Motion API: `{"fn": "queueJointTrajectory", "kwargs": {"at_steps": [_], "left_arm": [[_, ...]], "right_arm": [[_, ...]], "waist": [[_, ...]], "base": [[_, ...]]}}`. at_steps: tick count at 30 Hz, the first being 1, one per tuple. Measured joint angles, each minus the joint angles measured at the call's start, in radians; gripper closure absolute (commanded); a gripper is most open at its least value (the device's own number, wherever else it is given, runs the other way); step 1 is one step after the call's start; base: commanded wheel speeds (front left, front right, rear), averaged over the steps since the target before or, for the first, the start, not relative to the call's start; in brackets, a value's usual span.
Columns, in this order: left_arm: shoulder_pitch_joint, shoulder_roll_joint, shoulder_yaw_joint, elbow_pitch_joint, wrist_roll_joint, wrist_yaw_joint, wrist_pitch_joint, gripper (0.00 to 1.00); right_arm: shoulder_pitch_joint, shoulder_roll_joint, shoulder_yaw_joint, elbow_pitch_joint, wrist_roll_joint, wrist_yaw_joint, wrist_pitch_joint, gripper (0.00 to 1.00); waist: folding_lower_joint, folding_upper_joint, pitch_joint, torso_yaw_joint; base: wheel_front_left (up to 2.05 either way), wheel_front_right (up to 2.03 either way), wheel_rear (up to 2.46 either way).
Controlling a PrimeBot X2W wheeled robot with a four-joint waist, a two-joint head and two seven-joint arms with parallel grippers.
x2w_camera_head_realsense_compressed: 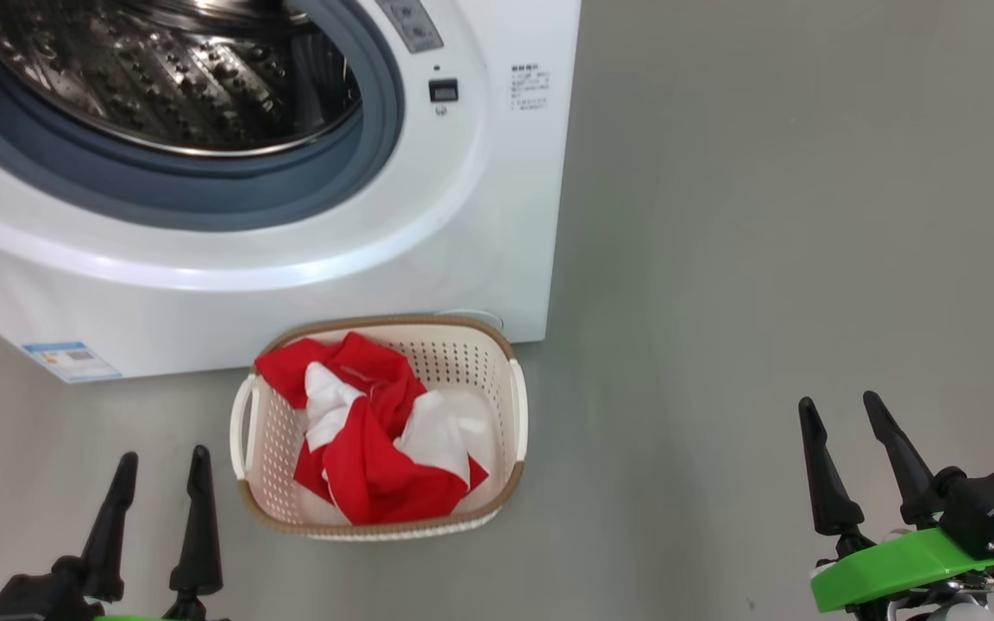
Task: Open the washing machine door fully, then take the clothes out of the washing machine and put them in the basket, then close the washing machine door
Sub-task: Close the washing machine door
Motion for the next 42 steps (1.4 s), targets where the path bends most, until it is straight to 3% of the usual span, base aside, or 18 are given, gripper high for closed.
{"fn": "queueJointTrajectory", "kwargs": {"at_steps": [21, 30, 42], "left_arm": [[0.000, -0.001, 0.005, 0.001, 0.000, 0.000, 0.000, 0.00], [-0.003, -0.007, 0.005, 0.035, -0.008, 0.000, 0.000, 0.00], [0.002, -0.010, -0.030, 0.081, -0.096, 0.008, 0.000, 0.00]], "right_arm": [[0.020, 0.001, -0.004, -0.002, 0.000, 0.000, 0.000, 0.00], [0.020, 0.001, 0.005, 0.004, -0.010, 0.000, 0.000, 0.00], [0.020, 0.000, 0.036, 0.032, -0.048, 0.000, 0.000, 0.00]], "waist": [[0.0000, 0.0000, 0.010, 0.010], [0.0000, 0.0001, 0.006, 0.069], [0.0000, 0.0000, -0.016, 0.211]], "base": [[-0.31, 0.31, 0.00], [0.00, 0.00, 0.00], [0.00, 0.00, 0.00]]}}
